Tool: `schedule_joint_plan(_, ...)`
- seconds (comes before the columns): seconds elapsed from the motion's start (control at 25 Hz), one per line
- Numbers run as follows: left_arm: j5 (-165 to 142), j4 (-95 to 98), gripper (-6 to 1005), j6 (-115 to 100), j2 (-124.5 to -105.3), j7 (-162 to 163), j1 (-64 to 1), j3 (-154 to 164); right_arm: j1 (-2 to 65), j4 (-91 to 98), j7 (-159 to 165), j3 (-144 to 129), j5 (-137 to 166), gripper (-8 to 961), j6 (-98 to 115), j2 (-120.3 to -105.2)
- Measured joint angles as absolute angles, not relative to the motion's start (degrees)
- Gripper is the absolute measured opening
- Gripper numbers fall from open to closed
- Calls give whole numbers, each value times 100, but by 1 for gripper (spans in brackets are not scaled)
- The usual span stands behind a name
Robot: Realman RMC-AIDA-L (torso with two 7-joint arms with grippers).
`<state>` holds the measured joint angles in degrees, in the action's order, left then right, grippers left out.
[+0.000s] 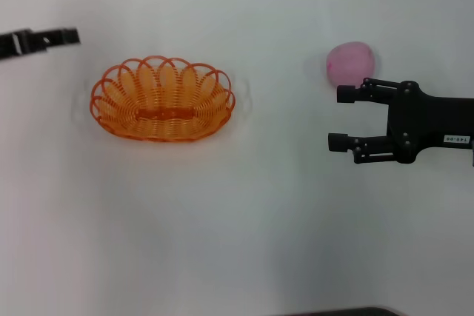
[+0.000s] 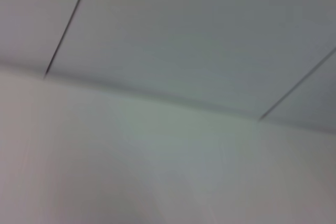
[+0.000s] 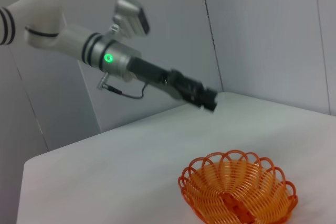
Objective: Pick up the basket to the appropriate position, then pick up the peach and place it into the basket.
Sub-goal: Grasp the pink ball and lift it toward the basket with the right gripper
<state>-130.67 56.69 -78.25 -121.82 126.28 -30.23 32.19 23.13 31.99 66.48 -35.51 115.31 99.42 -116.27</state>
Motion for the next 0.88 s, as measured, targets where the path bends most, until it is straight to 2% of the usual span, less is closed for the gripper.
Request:
schedule_joint_plan(0.32,-11497,5617,805,-8997,-12190,10374,-2605,2546,2329,3199,6661,-3551,11531,906,9941,-11628)
schedule_joint_plan(0.68,-11441,5550,802,-10609,-12288,8175,-2220,2474,2374,3244,6821,-3551,11531,907,9940,-11636)
schedule_joint_plan(0.88,-11801,5577,800,-10671,-12359,7760,-1969,2506,2380,3250,6902,-3539,11531,894,9945,-11612)
